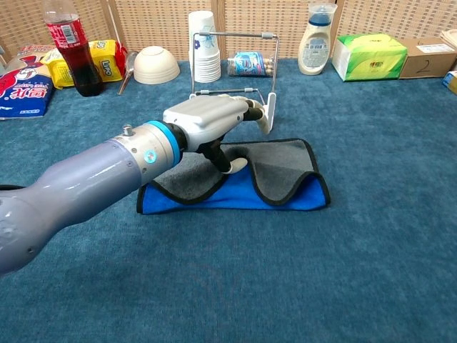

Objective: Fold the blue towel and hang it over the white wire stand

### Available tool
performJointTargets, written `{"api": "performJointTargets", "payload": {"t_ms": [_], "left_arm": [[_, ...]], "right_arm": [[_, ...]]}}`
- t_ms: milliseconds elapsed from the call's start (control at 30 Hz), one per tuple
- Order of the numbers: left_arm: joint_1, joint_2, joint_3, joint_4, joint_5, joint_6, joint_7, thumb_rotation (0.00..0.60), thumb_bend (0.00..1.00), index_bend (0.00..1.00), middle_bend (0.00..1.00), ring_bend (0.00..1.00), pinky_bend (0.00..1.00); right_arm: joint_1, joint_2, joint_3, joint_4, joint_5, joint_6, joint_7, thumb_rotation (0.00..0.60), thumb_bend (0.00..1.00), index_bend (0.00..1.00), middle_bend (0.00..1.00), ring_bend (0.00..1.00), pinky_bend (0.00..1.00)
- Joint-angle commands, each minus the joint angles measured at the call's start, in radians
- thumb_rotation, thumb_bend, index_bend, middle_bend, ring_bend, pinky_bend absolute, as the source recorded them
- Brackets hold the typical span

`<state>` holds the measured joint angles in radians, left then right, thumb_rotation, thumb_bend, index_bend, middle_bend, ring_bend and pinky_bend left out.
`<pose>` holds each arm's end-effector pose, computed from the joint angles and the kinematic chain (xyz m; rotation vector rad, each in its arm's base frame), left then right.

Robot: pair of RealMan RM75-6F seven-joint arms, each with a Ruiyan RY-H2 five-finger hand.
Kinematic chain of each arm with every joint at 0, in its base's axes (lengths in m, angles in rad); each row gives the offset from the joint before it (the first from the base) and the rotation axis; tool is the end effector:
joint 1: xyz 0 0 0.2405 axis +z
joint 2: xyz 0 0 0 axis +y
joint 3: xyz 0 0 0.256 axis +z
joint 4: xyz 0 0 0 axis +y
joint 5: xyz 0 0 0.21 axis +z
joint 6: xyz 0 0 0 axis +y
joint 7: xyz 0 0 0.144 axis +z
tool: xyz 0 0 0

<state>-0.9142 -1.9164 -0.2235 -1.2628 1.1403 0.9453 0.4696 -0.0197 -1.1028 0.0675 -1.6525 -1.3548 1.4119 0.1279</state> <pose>-0.0476 0.3278 -0.1138 -2.0414 -0.8137 -1.0506 -0.3429 -0.1477 0.1607 1.1555 -1.1700 0.8437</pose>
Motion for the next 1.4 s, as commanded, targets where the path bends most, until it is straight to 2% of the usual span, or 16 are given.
{"api": "performJointTargets", "payload": {"t_ms": [33,367,567,733,867,1000,1400], "left_arm": [[0.018,0.027,0.015,-0.049,0.022,0.023,-0.009,0.6,0.26,0.24,0.11,0.0,0.0],[0.066,0.117,0.053,-0.203,0.071,0.083,0.005,0.6,0.26,0.29,0.15,0.0,0.0],[0.122,0.217,0.134,-0.325,0.126,0.126,0.031,0.6,0.26,0.27,0.12,0.0,0.0],[0.179,0.275,0.202,-0.374,0.181,0.176,0.017,0.6,0.26,0.27,0.12,0.0,0.0],[0.228,0.301,0.256,-0.37,0.233,0.226,0.013,0.6,0.25,0.26,0.11,0.0,0.0],[0.266,0.305,0.289,-0.35,0.255,0.25,0.008,0.6,0.26,0.26,0.11,0.0,0.0],[0.311,0.225,0.29,-0.233,0.27,0.243,-0.013,0.6,0.26,0.24,0.11,0.0,0.0]], "right_arm": [[0.001,0.001,0.0,-0.002,-0.002,0.0,-0.003,0.6,0.36,0.08,0.11,0.04,0.0],[0.002,0.004,-0.002,-0.014,-0.005,0.002,-0.012,0.6,0.36,0.08,0.11,0.04,0.0],[0.006,0.001,-0.003,-0.014,-0.006,-0.004,-0.014,0.6,0.36,0.08,0.11,0.04,0.0],[0.01,-0.003,-0.003,-0.011,-0.007,-0.009,-0.013,0.6,0.36,0.08,0.11,0.04,0.0],[0.014,-0.007,-0.004,-0.008,-0.008,-0.015,-0.013,0.6,0.36,0.08,0.11,0.04,0.0],[0.019,-0.011,-0.004,-0.005,-0.009,-0.022,-0.012,0.6,0.36,0.08,0.11,0.04,0.0],[0.019,-0.011,-0.005,-0.002,-0.008,-0.021,-0.006,0.6,0.36,0.08,0.11,0.04,0.0]]}}
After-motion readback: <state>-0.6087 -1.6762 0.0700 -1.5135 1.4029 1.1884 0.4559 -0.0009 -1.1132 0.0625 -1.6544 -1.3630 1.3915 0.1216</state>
